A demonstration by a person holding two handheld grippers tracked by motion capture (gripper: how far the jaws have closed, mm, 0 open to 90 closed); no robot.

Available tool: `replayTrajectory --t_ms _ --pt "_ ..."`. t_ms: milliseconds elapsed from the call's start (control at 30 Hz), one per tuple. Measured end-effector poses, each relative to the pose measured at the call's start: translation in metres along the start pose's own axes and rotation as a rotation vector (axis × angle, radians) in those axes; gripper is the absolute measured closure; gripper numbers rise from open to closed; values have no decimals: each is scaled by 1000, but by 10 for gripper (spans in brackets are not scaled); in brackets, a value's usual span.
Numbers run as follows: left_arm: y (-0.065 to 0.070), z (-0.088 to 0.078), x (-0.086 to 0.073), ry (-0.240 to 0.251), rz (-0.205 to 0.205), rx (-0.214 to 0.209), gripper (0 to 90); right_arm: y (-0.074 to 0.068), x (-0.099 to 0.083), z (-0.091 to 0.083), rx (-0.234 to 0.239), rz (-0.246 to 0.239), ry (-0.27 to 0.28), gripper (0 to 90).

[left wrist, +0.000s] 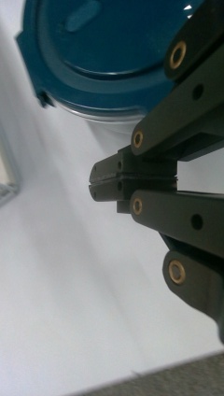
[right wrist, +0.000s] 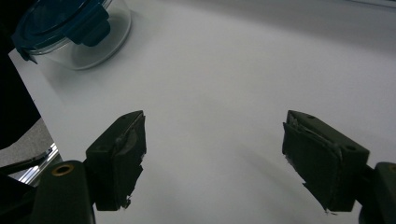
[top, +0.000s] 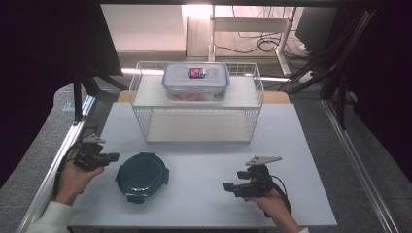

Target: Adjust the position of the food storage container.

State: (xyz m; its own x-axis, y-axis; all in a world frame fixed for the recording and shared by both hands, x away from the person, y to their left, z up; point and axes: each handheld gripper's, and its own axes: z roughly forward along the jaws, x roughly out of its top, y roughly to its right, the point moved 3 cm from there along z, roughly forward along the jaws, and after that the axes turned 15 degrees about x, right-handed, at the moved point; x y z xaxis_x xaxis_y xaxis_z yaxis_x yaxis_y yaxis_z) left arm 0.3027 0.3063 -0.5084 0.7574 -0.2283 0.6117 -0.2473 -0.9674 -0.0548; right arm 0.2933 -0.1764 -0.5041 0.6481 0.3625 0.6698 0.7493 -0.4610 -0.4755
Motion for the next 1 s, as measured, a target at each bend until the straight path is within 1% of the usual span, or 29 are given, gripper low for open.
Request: replayTrajectory --t_ms 67,200,367,433,500,567,633,700,800,900,933,1000 --pt "-2 -4 -9 -18 -12 13 900 -1 0 0 -2 -2 0 214" --pt "0 -5 -24 -49 -35 -9 900 -3 1 1 -3 -6 2 214" --pt "6 -1 -36 -77 -60 -74 900 -5 1 0 -3 -9 3 213" --pt "9 -1 -39 -81 -82 -117 900 -5 2 -1 -5 -10 8 213" --pt "11 -2 -41 -77 -93 -128 900 -5 2 -2 -6 -10 13 213" --pt "14 -3 -41 -71 -98 -155 900 -4 2 -3 -7 -9 12 213" --pt "17 -2 -41 -83 -98 -137 900 -4 2 -3 -8 -4 15 212" --pt "16 -2 -41 -91 -126 -160 900 -4 2 -4 -5 -2 20 212" --pt "17 -1 -42 -92 -142 -186 900 -4 3 -4 -6 -1 22 211" --pt "23 1 -40 -87 -135 -216 900 -4 3 -4 -7 0 20 211" --pt "27 1 -39 -87 -133 -227 900 -4 3 -4 -7 1 21 211" --pt "36 2 -37 -88 -115 -237 900 -4 3 -5 -7 3 23 211"
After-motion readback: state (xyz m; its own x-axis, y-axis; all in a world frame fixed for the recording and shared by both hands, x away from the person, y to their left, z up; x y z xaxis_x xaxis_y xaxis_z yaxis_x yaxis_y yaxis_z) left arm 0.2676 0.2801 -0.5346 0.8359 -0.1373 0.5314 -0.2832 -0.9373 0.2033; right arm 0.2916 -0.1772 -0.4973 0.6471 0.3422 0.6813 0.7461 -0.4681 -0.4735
